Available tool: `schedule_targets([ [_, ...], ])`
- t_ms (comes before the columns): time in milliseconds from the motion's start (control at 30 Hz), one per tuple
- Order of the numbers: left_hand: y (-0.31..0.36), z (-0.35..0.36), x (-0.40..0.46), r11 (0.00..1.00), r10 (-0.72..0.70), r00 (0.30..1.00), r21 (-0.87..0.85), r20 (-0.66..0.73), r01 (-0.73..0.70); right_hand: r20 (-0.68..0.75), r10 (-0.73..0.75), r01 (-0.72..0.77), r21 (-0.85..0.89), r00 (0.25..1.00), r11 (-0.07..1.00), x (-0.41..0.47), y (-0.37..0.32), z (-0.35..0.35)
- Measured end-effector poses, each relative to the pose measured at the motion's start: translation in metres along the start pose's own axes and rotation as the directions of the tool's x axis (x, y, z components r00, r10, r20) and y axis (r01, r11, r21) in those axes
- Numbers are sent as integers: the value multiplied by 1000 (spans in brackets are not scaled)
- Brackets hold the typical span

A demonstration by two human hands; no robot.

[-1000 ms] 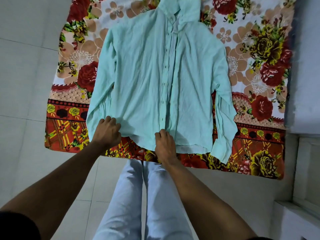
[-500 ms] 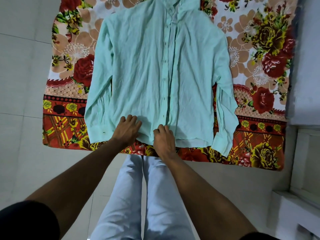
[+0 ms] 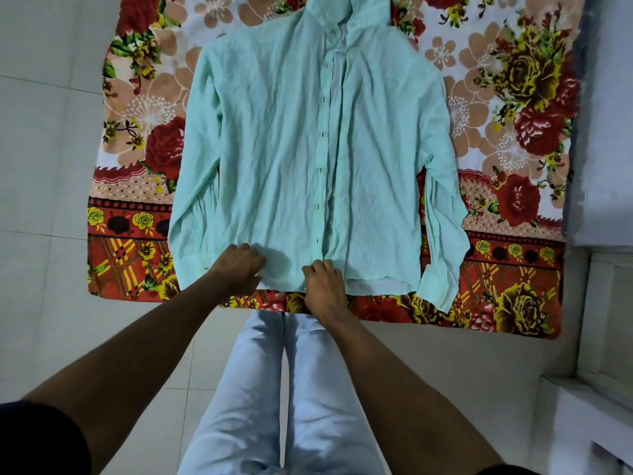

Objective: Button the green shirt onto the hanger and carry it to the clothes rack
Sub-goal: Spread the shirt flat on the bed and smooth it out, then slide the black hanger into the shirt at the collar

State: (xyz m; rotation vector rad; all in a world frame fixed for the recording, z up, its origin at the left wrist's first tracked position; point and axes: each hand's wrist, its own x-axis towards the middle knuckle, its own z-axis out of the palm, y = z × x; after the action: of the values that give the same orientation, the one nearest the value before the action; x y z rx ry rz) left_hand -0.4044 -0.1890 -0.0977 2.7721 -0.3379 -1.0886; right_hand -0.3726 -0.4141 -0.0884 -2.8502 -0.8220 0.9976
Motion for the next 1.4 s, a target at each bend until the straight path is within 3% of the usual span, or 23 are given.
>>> schedule_targets([
  [200,12,-38,28,984,-27,976,-179,-215,-13,-251,20,4,93,968,996,35,13,-23],
  [433,-14,-113,109,921,-256,888,-374,-381,105,-443,-16,65,95,897,993,147,34,-86],
  [600,-69,-169,190,898,-348,777,-423,-525,116,-567,-103,134,14,817,991,263,53,-148],
  [767,-135,-221,274,928,-303,736,-363,-605,84,-663,-212,198,-96,718,975,381,61,-215],
  [1000,-243,-294,356,903,-397,630,-407,-667,139,-730,-311,307,-144,608,941,506,57,-289],
  [1100,-286,-311,387,920,-382,578,-357,-721,163,-727,-331,262,-212,602,941,562,60,-327],
  [1300,-305,-298,407,933,-357,534,-313,-766,175,-558,-303,214,-221,772,952,646,65,-370],
  [1400,-307,-301,409,928,-372,541,-321,-755,191,-528,-288,211,-202,799,956,666,60,-382],
])
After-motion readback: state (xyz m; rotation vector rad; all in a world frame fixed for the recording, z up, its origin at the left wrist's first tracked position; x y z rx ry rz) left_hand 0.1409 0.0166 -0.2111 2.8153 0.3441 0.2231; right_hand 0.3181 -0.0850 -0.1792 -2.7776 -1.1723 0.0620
